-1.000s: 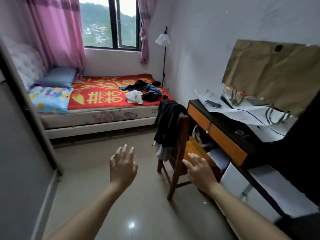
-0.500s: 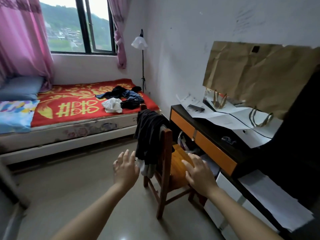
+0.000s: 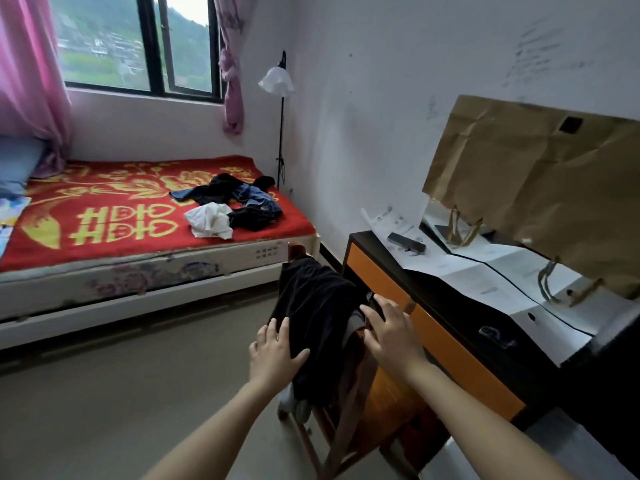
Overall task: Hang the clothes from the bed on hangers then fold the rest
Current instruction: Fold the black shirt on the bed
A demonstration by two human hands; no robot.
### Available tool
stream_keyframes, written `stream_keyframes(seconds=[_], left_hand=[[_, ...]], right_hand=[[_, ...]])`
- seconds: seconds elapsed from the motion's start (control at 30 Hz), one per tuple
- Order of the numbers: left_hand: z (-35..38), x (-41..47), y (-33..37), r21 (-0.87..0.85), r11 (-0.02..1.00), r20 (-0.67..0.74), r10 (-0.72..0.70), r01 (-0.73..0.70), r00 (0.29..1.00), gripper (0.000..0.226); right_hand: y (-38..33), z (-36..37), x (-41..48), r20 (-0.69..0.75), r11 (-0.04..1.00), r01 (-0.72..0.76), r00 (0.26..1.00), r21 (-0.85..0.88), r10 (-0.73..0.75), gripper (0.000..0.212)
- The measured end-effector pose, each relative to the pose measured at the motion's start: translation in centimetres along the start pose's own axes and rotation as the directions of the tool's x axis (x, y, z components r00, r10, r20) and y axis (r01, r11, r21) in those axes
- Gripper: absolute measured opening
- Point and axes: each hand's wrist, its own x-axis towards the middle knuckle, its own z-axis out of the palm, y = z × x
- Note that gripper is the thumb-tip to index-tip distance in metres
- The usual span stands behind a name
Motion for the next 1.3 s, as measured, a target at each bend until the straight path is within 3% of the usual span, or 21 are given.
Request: stream_keyframes(seconds=[0.17,0.33,0.57,0.67,0.8,0.93,1.07,1.13,1.17,1.23,1.27,1.3], left_hand=[[1.8,3.5,0.6,-0.049,0.999,0.111,0.022,-0.016,0.994,0.096],[2.9,6.7,1.2,-0.08,0.997,0.195,0.011,0.005,0.981,0.121],[2.8,12.4,0.5,-0.092,0.995,0.158,-0.012,0.027,0.987,0.135],[2.5,14.9,-0.3,-0.14,0.99,0.143,0.05,-0.029,0.988,0.135],[2.2,16.4,-0.5,-0.445,0.894,0.199,0.144,-0.041,0.969,0.134],[1.3,16.6,-1.0,-0.454,0.891,0.165,0.102,-0.016,0.981,0.109],[-1.6,16.6,-2.5,-0.389,0.915,0.026,0.125,-0.105,0.992,0.05],[-3.9,17.2,-3.6,-0.393,0.907,-0.084,0.127,-0.15,0.988,0.023],[-5.2,17.5,-4.3,-0.407,0.9,-0.111,0.122,-0.157,0.986,0.017],[-7.4,17.9,-5.0,-0.423,0.89,-0.107,0.137,-0.17,0.985,0.013],[-8.3,18.0,-5.0,-0.419,0.887,-0.105,0.162,-0.191,0.981,0.012],[-9.1,18.1,-4.7,-0.421,0.881,-0.118,0.185,-0.218,0.976,0.012]], right_hand=[[1.0,2.2,4.6,0.175,1.0,0.005,0.985,-0.021,-0.002,0.058],[1.8,3.7,9.5,0.31,0.996,-0.018,0.951,0.082,-0.009,0.074],[2.8,5.7,16.2,0.512,0.95,0.057,0.831,0.308,-0.216,0.101],[3.0,6.6,18.1,0.555,0.893,-0.013,0.787,0.451,-0.268,0.1],[3.0,7.5,18.7,0.466,0.839,-0.019,0.838,0.544,-0.284,0.076],[2.7,6.6,19.7,0.406,0.845,0.002,0.877,0.534,-0.259,0.052],[1.8,4.7,21.3,0.331,0.923,0.127,0.908,0.363,-0.256,0.033],[1.8,2.6,23.2,0.206,0.867,0.04,0.965,0.497,-0.163,0.03],[1.9,1.2,24.7,0.145,0.799,-0.043,0.988,0.6,-0.055,0.03],[2.9,-2.0,27.4,0.044,0.64,-0.061,0.998,0.766,0.043,0.019],[3.1,-3.1,28.1,0.056,0.651,-0.03,0.998,0.758,-0.019,0.008],[3.0,-3.5,28.2,0.142,0.708,0.004,0.979,0.707,-0.147,0.012]])
